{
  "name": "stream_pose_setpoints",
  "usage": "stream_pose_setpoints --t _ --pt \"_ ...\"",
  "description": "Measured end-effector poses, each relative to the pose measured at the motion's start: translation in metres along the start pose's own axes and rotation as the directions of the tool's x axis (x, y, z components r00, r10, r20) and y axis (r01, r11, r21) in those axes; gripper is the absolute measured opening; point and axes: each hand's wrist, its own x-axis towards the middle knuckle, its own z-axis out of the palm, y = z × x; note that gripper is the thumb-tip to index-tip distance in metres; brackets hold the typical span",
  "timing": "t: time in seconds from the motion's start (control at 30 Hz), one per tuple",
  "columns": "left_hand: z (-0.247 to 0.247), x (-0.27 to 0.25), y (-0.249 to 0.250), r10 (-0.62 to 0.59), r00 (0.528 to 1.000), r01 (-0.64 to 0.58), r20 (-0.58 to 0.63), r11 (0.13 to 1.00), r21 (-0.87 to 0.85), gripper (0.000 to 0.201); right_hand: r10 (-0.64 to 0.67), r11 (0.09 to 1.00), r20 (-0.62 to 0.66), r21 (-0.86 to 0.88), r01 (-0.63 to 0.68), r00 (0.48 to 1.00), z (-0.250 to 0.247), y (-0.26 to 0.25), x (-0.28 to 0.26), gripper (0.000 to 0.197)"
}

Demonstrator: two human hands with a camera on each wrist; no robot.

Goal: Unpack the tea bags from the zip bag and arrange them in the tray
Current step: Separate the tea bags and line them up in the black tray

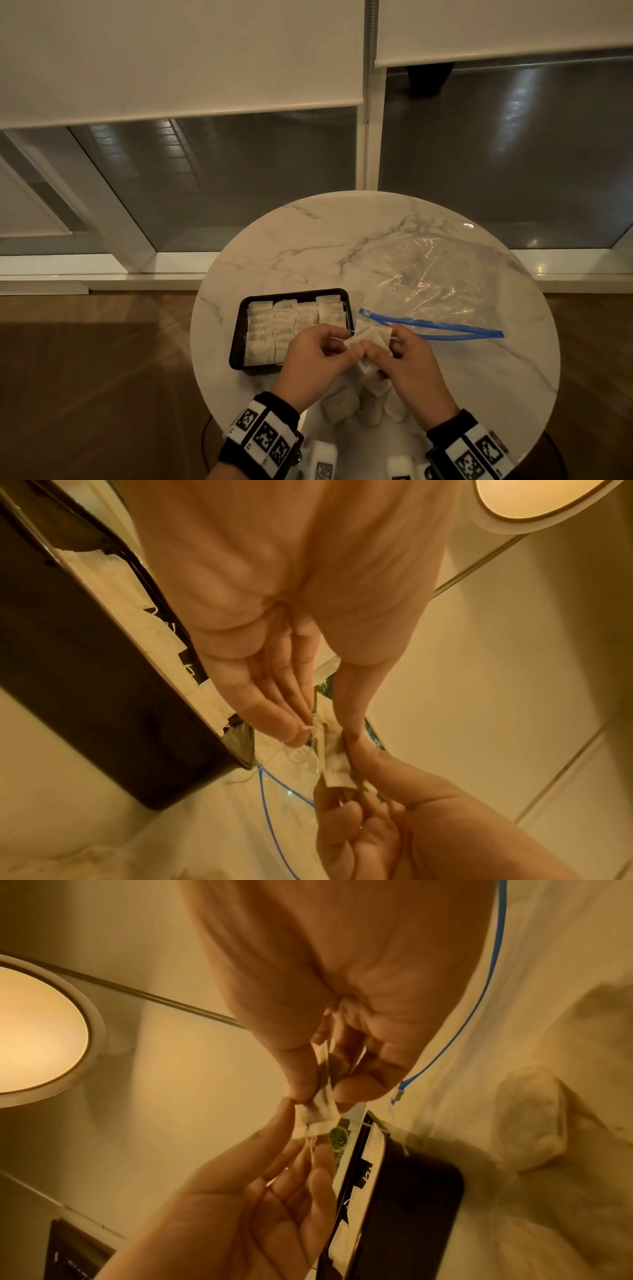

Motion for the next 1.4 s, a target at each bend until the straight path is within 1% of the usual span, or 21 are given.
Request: stream_pose_setpoints --t 0.2,0.37,0.53,0.6,0.73,0.87,0.93,0.97,1.0,1.07,1.13,1.17,1.23,1.27,1.4 --pt "-0.003 -0.006 0.000 0.025 0.999 -0.025 0.029 1.000 0.003 0.019 0.001 1.000 -0.014 0.007 -0.001 1.000 0.004 0.001 -0.002 0.020" --pt "-0.005 -0.009 0.003 0.028 0.999 -0.028 0.038 1.000 0.009 0.012 0.018 1.000 0.000 0.000 -0.018 1.000 0.005 0.001 -0.003 0.020" --pt "-0.008 -0.013 0.008 -0.008 0.999 0.008 0.035 1.000 -0.002 0.010 0.017 1.000 0.028 -0.001 -0.017 0.999 0.006 0.004 -0.004 0.020" --pt "-0.009 -0.013 0.005 -0.014 0.999 0.014 0.031 1.000 0.013 0.009 0.030 0.999 0.024 0.015 -0.031 0.999 0.007 0.005 -0.004 0.017" --pt "-0.010 -0.012 0.003 -0.015 0.999 0.014 0.032 0.999 0.033 0.009 0.078 0.997 -0.004 0.025 -0.078 0.997 0.007 0.006 -0.002 0.017" --pt "-0.018 -0.008 -0.001 -0.008 1.000 0.007 0.014 0.998 0.057 0.006 0.085 0.996 -0.033 0.032 -0.084 0.996 0.003 0.010 0.001 0.015" --pt "-0.027 -0.005 -0.004 -0.013 1.000 0.013 -0.015 0.999 0.044 0.005 0.091 0.995 -0.058 0.040 -0.089 0.994 0.000 0.013 0.002 0.015" --pt "-0.034 -0.003 -0.005 -0.012 0.999 0.014 -0.035 0.998 0.061 0.005 0.094 0.995 -0.071 0.039 -0.092 0.993 -0.002 0.014 0.003 0.016" --pt "-0.041 -0.001 -0.005 -0.006 0.998 0.013 -0.062 0.993 0.114 0.005 0.098 0.995 -0.083 0.035 -0.095 0.992 -0.004 0.015 0.004 0.017" --pt "-0.059 0.003 -0.007 0.025 0.990 0.016 -0.139 0.957 0.289 0.003 0.106 0.994 -0.104 0.026 -0.104 0.989 -0.007 0.017 0.006 0.018" --pt "-0.075 0.009 -0.009 0.061 0.979 0.040 -0.195 0.879 0.474 0.003 0.115 0.993 -0.117 0.017 -0.113 0.986 -0.010 0.019 0.007 0.017" --pt "-0.081 0.012 -0.010 0.057 0.977 0.066 -0.206 0.835 0.546 0.004 0.119 0.993 -0.123 0.010 -0.119 0.985 -0.011 0.020 0.007 0.017" --pt "-0.085 0.019 -0.014 0.009 0.979 0.121 -0.201 0.771 0.625 0.006 0.127 0.992 -0.128 0.001 -0.128 0.984 -0.012 0.020 0.008 0.017" --pt "-0.085 0.023 -0.017 -0.016 0.982 0.135 -0.188 0.754 0.643 0.006 0.130 0.991 -0.127 -0.003 -0.131 0.983 -0.012 0.020 0.008 0.017" --pt "-0.072 0.034 -0.024 -0.105 0.988 0.152 -0.110 0.735 0.661 0.008 0.128 0.991 -0.114 -0.025 -0.131 0.985 -0.010 0.019 0.007 0.017"
